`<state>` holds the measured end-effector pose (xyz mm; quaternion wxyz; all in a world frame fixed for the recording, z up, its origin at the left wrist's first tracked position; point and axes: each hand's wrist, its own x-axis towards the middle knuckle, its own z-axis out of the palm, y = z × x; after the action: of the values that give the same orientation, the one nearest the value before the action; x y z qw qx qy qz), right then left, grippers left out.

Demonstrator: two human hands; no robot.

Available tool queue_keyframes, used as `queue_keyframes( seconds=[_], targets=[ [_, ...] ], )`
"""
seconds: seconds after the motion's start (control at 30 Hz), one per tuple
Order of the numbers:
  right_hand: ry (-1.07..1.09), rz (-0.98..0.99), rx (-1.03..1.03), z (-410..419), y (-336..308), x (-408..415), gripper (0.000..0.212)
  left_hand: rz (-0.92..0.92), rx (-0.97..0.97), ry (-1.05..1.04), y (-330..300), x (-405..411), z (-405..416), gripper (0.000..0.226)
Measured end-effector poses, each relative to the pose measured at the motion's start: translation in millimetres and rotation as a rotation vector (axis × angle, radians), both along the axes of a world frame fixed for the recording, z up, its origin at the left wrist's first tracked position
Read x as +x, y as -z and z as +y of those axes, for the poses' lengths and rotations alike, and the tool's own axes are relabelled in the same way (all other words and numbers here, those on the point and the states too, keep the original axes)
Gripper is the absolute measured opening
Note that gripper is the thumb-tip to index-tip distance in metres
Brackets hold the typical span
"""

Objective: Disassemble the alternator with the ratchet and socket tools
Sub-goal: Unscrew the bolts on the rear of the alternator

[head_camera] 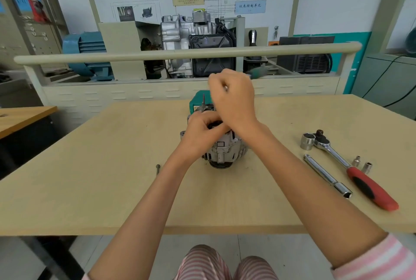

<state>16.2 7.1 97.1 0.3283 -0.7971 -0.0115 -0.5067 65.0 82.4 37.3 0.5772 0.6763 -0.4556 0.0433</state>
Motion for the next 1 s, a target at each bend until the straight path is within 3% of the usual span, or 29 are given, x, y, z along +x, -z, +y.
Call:
queue_keyframes(
  seconds=[0.03,0.1,0.2,0.27,0.37,0.43,0.53,0.67,0.7,0.77,0.83,0.97,1.0],
  targets=[
    [-0.186,0.016,0.145,-2.5,-3.9,-1.1,0.04,-0.022,0.013,0.026,-1.3,-1.1,1.1,0.021],
    [-0.476,0.029,0.37,-7.9,-7.8,-2.7,0.049,-0.039,0.013,0.051,-1.2,0.1,2.6,0.024],
    [-0.532,-0.009,0.46,-4.7,-7.5,-2.0,0.052,-0.062,0.003,0.038,-1.3,0.0,2.7,0.032],
    [-0.274,-0.087,0.264,2.7,0.7,-2.0,0.044,-0.05,-0.002,0.02,0.8,1.7,2.0,0.031],
    [0.438,-0.1,-0.24,8.2,18.6,-1.6,0.02,0.017,-0.053,-0.013,1.4,-1.9,0.2,0.034],
    [0.623,-0.064,-0.369,12.4,21.7,-1.8,0.018,0.003,-0.087,-0.049,-0.3,-6.8,-0.6,0.031],
    [0.331,-0.125,-0.228,10.9,12.6,2.3,0.027,-0.017,-0.024,-0.047,-1.1,-7.1,-1.3,0.009],
    [-0.393,0.011,0.4,-4.8,-7.4,4.5,0.049,-0.079,0.031,-0.007,-0.7,-3.5,0.6,0.03],
    [-0.512,0.04,0.506,-9.9,-8.9,5.1,0.054,-0.098,0.018,0.001,-0.7,-3.3,1.0,0.032],
    [-0.582,0.054,0.525,-13.5,-8.9,4.6,0.058,-0.104,-0.013,-0.006,0.0,-1.9,-0.2,0.031],
    [-0.405,-0.02,0.314,-6.2,-2.9,1.2,0.049,-0.097,-0.03,-0.033,1.1,-1.1,-1.0,0.03],
    [0.433,-0.18,-0.293,7.5,20.5,-3.1,0.024,-0.051,-0.084,-0.059,1.1,-6.2,-2.5,0.016],
    [0.546,-0.156,-0.352,11.3,22.6,-3.8,0.021,-0.052,-0.106,-0.078,0.1,-8.0,-2.3,0.027]
  ],
)
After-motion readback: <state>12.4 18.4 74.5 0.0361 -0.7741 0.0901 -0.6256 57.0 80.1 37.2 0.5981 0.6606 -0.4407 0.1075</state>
